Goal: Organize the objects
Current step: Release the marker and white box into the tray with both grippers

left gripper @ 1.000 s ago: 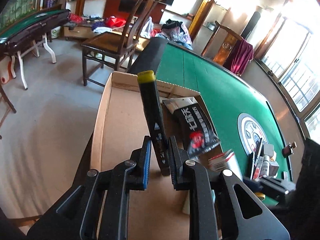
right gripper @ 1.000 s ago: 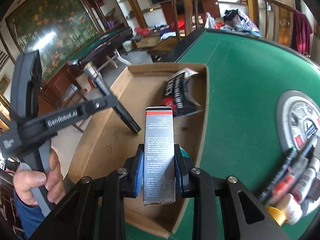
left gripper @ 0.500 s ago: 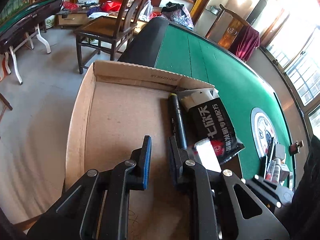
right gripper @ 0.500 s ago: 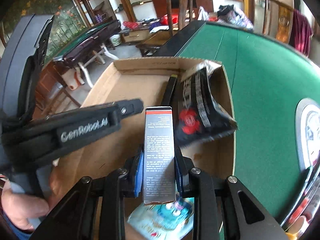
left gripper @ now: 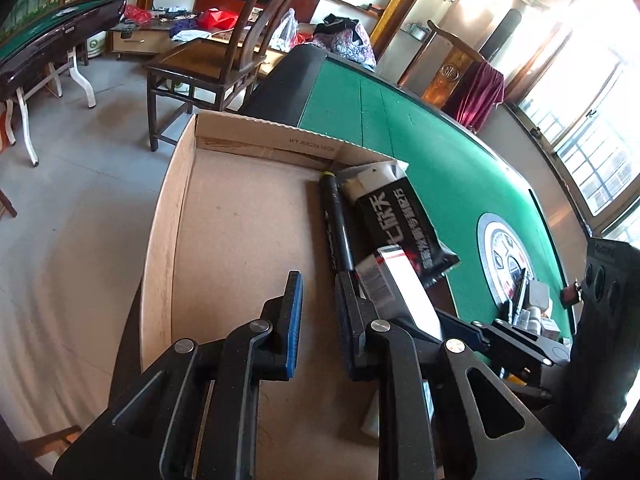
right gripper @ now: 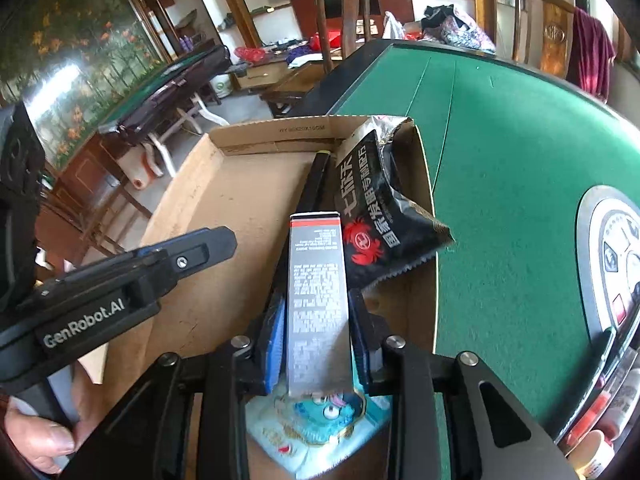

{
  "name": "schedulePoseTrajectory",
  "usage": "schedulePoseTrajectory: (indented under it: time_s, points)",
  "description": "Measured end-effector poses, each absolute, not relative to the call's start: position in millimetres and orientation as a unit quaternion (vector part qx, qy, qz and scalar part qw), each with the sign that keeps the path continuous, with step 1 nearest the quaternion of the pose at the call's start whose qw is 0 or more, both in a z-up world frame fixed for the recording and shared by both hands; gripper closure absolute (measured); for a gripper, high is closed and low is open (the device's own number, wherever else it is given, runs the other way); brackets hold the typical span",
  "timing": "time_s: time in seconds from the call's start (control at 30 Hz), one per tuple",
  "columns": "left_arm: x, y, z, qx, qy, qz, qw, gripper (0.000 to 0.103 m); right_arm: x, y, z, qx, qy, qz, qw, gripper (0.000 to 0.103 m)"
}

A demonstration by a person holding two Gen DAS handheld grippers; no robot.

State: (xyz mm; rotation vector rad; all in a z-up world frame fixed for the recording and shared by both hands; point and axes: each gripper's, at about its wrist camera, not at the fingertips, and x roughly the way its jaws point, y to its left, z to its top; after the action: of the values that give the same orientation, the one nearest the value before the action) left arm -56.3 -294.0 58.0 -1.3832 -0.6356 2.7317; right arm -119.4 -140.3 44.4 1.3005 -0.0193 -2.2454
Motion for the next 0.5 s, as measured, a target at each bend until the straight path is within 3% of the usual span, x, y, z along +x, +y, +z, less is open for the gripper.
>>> schedulePoseTrajectory:
  time_s: [0.1,0.5]
  points:
    - [-51,-290,59,-0.442,-0.207,0.873,0.007,0.087,-112,-133,53,0.465,-0.002,-0.841,0.276,0.058]
    - [-30,-238,84,-0.428,-0.18,0.885,0.028,0.087,-77,-27,83,0.421,-0.081,-0.849,0.311,0.057]
